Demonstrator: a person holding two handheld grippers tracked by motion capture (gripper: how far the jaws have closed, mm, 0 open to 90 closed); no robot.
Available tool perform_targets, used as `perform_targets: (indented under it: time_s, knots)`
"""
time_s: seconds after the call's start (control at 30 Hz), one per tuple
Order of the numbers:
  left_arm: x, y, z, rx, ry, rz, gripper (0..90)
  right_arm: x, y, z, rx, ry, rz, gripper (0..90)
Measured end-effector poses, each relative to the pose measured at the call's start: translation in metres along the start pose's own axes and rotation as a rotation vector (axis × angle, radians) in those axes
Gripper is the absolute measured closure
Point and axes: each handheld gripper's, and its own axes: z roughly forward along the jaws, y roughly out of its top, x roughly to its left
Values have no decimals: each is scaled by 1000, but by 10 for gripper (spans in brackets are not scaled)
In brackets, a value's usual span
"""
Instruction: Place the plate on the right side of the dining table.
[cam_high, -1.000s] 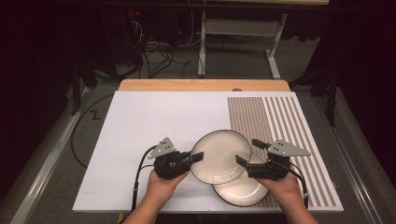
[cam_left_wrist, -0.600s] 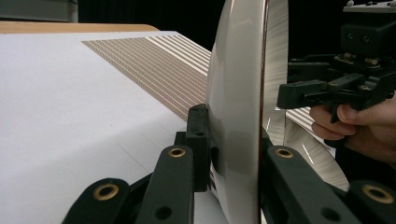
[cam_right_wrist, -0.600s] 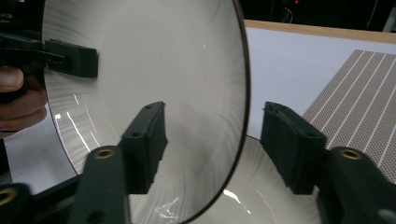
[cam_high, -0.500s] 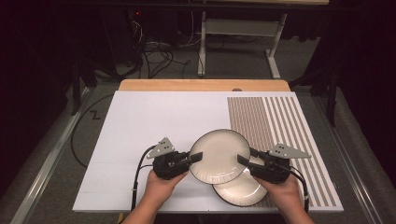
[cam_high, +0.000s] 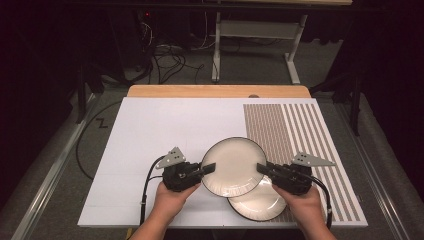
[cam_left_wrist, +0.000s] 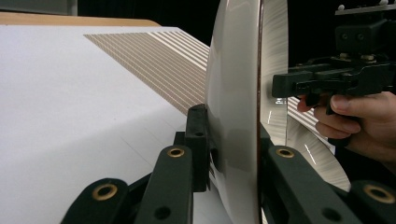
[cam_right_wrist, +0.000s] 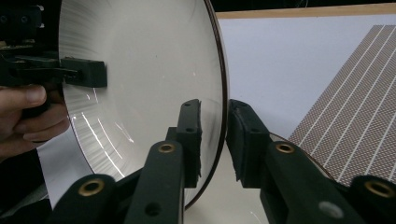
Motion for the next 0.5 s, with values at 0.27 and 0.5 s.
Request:
perform_targets:
  time_s: [0.27,0.5]
  knots:
    - [4,-1,0,-1,-10,-23,780,-2,1,0,2,-4,28,856]
    - [5,-2,-1,-4,-16,-39,784,-2,2,0,1,9,51,863]
